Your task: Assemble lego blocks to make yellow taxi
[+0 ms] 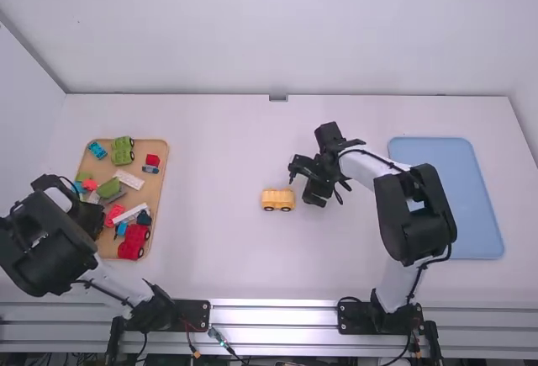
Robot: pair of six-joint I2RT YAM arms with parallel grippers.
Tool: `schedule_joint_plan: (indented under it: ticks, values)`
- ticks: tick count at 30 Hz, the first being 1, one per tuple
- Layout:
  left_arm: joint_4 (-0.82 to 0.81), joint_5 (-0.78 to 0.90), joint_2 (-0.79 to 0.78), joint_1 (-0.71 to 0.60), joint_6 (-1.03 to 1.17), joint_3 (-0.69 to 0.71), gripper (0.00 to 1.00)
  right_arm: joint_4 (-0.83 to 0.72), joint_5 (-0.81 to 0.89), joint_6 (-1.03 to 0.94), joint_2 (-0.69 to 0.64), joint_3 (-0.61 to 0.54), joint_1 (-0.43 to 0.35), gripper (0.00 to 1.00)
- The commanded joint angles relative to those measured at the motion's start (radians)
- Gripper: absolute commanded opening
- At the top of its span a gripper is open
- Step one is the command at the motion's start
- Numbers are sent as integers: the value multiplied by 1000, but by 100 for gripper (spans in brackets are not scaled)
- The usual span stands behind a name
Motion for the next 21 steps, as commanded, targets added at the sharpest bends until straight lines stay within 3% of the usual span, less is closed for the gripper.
schedule_joint_plan:
  ticks: [1,6,10,17,21]
  values:
    - [-5,-3,15,-6,21,-40,23,-3,-10,5,-31,17,5,99]
    - [-6,16,15,-6,15,-34,16,-3,-10,8,-31,17,5,99]
    - [-31,148,9,-6,84,-2,2,-3,-29,7,-31,17,5,99]
    - [-57,282,-102,-8,118,16,2,32,-121,7,-31,17,5,99]
    - [-114,321,-245,-15,150,14,2,100,-229,65,-31,17,5,99]
